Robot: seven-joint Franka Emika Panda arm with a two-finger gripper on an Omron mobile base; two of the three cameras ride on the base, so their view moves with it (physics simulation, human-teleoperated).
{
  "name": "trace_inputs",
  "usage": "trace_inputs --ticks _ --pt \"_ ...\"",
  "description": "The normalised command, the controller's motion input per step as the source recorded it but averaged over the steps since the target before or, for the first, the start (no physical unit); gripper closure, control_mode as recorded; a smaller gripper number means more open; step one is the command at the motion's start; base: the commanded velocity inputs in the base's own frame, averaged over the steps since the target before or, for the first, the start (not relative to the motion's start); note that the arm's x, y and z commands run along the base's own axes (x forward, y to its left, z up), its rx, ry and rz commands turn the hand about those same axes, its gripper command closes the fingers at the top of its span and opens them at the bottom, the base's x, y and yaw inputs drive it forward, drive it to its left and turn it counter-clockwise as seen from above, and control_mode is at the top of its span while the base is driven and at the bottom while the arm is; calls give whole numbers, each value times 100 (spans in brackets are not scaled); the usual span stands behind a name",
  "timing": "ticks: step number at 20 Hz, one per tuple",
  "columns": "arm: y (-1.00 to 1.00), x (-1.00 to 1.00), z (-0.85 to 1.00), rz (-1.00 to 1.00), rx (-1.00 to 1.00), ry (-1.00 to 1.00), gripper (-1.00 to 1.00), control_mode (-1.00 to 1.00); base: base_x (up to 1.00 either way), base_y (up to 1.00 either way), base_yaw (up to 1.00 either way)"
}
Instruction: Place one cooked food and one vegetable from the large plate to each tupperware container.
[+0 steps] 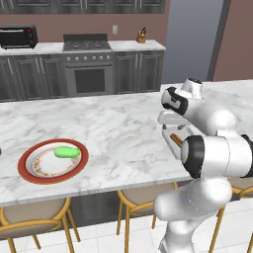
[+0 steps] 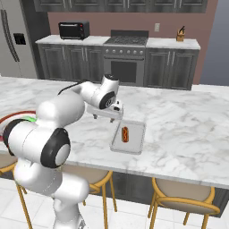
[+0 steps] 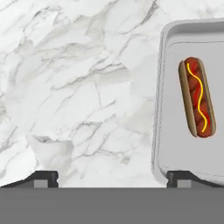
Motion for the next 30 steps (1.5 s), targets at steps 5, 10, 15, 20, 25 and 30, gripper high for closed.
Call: trace_inputs --ticks 5,10,15,20,25,30 --pt "100 -62 39 25 -8 -4 -100 -100 0 0 0" --pt "100 -57 22 26 -4 -13 -100 -100 0 0 0" --pt "100 -11 14 24 -1 -3 -100 -100 0 0 0" --pt "100 0 23 24 -25 -2 -100 -100 0 0 0" --pt "93 1 17 11 -17 0 -100 -100 0 0 0" --pt "86 1 -4 3 4 3 -100 -100 0 0 0"
